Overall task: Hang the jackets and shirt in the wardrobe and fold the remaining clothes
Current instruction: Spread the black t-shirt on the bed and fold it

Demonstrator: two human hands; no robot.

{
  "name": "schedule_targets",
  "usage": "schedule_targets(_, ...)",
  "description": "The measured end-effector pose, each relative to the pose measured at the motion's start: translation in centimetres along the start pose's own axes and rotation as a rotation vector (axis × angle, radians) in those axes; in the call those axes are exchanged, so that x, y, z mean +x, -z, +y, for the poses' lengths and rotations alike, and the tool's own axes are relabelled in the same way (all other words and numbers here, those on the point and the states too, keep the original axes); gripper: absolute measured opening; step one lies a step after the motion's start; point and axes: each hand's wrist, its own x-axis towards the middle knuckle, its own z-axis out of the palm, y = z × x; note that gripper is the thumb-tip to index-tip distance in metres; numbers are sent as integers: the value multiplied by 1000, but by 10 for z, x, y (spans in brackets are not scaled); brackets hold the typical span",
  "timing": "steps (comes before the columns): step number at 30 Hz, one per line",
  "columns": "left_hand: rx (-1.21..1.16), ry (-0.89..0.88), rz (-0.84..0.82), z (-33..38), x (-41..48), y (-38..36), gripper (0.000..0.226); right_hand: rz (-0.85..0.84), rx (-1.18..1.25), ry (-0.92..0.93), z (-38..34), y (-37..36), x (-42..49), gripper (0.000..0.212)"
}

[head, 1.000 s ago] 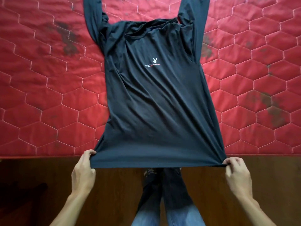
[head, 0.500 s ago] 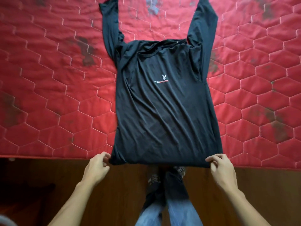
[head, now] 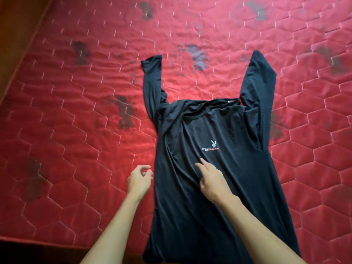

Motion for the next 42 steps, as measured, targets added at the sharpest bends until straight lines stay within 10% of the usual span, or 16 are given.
schedule_targets(4, -160, -11, 30, 60, 69, -23, 1, -17, -154, 32, -12, 18, 87, 83)
schedule_targets(10, -512, 153, -39, 151, 171, -51, 74, -85, -296, 31, 11, 7, 133, 103)
schedule_targets(16, -771, 235, -29, 196, 230, -35, 49, 61, -314, 54, 21, -16, 143, 127)
schedule_targets(24, -981, 170, 278, 156, 293, 131, 55, 105, -329, 30, 12, -10, 139, 112)
schedule_targets(28, -1007, 134, 198, 159, 249, 167, 14, 42, -309, -26, 1, 2, 147, 110)
schedule_targets(32, -1175, 144, 186, 138, 239, 183, 71, 240, -138, 11, -5, 32, 174, 51)
schedule_targets(35, -1273, 173, 177, 122, 248, 185, 72, 373, -111, 20, -11, 62, 210, 45)
schedule_targets(42, -1098, 246, 134, 110, 263, 173, 26, -27, -245, 2, -14, 82, 251, 18)
